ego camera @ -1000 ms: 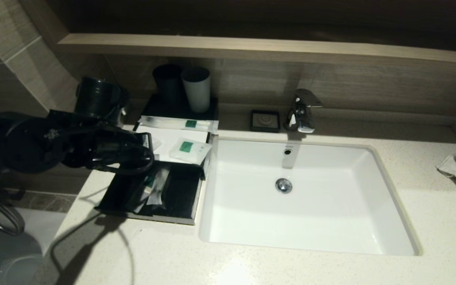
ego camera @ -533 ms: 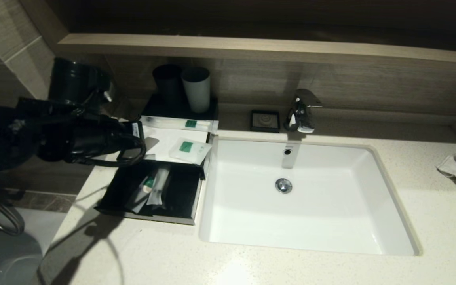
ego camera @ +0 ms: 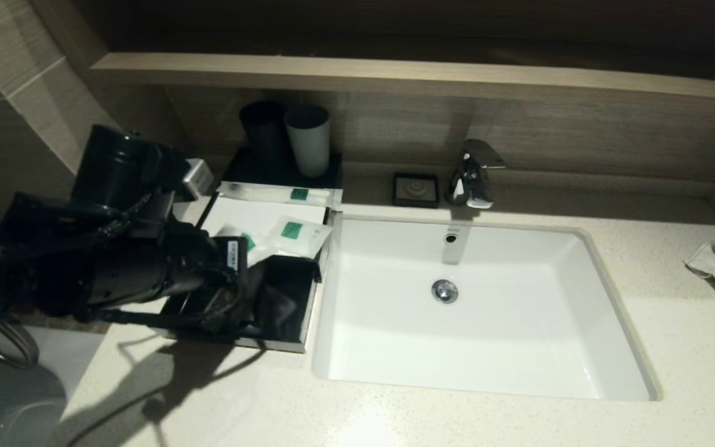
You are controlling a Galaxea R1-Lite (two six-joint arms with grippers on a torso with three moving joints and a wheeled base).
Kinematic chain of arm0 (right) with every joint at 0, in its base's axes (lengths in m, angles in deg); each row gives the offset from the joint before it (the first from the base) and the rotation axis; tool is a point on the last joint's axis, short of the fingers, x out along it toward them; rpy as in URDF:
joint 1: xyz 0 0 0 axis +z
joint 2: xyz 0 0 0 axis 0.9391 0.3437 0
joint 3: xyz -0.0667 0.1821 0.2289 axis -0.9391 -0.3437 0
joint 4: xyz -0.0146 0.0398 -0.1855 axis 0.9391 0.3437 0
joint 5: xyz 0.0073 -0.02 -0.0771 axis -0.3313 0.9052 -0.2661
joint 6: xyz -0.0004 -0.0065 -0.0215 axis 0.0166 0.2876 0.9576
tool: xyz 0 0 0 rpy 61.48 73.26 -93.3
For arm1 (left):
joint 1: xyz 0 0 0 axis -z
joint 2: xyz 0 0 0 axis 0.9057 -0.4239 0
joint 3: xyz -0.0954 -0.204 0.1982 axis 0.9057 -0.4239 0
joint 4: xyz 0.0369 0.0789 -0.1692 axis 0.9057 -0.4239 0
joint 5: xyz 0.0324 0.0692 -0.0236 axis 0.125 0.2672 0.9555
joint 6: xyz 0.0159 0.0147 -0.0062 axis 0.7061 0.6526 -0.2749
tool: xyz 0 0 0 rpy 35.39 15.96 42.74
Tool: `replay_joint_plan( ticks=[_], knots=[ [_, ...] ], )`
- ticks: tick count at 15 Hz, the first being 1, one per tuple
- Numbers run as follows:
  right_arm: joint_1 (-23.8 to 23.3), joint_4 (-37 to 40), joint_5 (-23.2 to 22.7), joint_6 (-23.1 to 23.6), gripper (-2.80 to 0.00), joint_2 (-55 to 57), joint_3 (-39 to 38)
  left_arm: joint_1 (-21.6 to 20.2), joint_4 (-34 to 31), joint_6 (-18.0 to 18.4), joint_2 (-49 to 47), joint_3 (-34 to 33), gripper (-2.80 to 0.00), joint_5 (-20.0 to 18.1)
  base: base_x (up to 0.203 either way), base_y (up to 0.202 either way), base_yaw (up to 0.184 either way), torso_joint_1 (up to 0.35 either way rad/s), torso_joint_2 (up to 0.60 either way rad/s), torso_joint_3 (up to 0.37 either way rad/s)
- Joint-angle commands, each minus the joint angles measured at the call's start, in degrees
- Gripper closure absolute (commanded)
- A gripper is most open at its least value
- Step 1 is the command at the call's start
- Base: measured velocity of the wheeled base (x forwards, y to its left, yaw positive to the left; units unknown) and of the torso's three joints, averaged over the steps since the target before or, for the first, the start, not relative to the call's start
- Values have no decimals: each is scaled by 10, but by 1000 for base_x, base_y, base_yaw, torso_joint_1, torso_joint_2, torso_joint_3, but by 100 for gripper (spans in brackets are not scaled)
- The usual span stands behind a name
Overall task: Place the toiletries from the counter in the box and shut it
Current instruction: Place the bathroom toiletry into the drawer
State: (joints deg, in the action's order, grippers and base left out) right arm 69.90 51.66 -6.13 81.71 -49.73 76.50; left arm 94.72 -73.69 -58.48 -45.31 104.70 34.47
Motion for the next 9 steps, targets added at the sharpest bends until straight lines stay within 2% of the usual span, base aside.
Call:
replay_joint_plan(
  ticks=[1,4,9],
  knots=[
    [0,0,0,0,0,1,0,40,0,-2,6,-30,0,1,0,0,0,0,0,0],
    [0,0,0,0,0,1,0,67,-1,-3,-4,-45,0,1,0,0,0,0,0,0],
    [0,0,0,0,0,1,0,67,-25,-5,-41,-37,0,1,0,0,0,0,0,0]
  ],
)
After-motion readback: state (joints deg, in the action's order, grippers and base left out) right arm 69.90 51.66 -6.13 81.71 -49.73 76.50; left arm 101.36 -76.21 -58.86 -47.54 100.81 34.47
